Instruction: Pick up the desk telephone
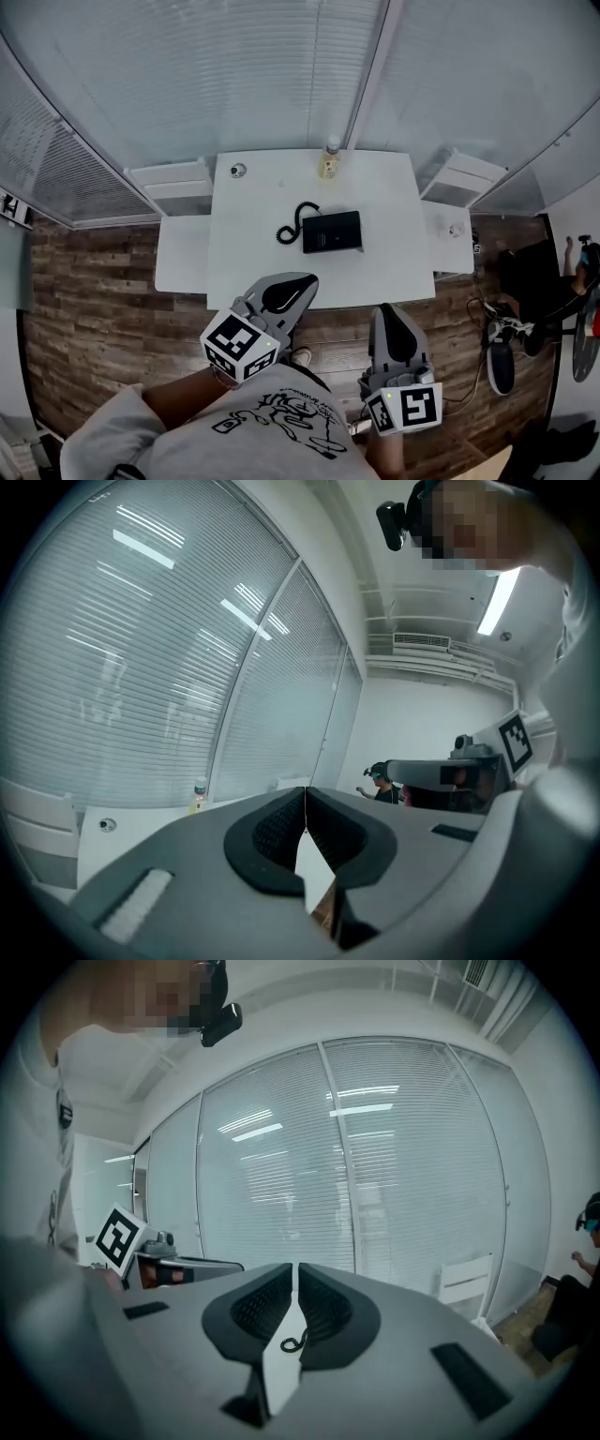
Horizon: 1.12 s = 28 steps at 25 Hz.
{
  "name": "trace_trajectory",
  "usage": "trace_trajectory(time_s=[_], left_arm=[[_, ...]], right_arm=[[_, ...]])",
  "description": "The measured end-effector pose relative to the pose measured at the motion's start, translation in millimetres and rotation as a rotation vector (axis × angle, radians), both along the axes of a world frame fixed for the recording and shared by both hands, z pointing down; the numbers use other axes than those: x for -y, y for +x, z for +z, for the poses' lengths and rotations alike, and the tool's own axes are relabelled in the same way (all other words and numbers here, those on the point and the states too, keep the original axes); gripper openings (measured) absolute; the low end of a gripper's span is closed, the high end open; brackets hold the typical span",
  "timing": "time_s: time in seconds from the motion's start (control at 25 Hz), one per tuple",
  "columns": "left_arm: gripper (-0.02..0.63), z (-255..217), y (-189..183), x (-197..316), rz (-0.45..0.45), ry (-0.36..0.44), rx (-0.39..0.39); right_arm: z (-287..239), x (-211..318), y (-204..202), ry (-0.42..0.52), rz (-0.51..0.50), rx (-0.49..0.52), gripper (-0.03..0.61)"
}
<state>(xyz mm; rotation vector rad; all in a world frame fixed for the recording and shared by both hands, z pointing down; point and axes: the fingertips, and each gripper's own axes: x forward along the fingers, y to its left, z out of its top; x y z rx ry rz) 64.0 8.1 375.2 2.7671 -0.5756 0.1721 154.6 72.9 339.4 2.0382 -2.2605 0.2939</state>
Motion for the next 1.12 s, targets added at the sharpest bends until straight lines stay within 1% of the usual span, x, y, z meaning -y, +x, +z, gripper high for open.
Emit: trace_trajectory(time_s=[0.2, 0.32, 0.56, 0.76, 0.92, 1.12], left_arm=[[0.003, 0.6, -7.4, 74.5, -0.033, 0.026, -0.005], [0.003, 3.0, -14.5, 114.6, -0.058, 0.012, -0.015], [0.005, 9.1, -21.0, 160.9, -0.054, -0.015, -0.020], [0.004, 19.9, -17.2, 186.3, -0.046, -0.037, -0.005], [0.005, 23.7, -8.3, 193.5, -0.046, -0.053, 0.003], [0.005, 34.0, 2.6, 196.9, -0.069, -0.080, 0.014]], right_arm=[[3.1, 79.6, -8.4, -0.016, -0.055, -0.025, 0.017], [5.0, 123.3, -14.9, -0.032, -0.088, -0.039, 0.018], [6.0, 186.3, -30.0, -0.046, -0.134, -0.060, 0.017], [15.4, 213.3, -27.9, -0.068, -0.138, -0.053, 0.017], [19.7, 219.6, -15.1, -0.087, -0.140, -0.053, 0.017], [28.9, 220.5, 2.7, -0.106, -0.151, -0.059, 0.018]])
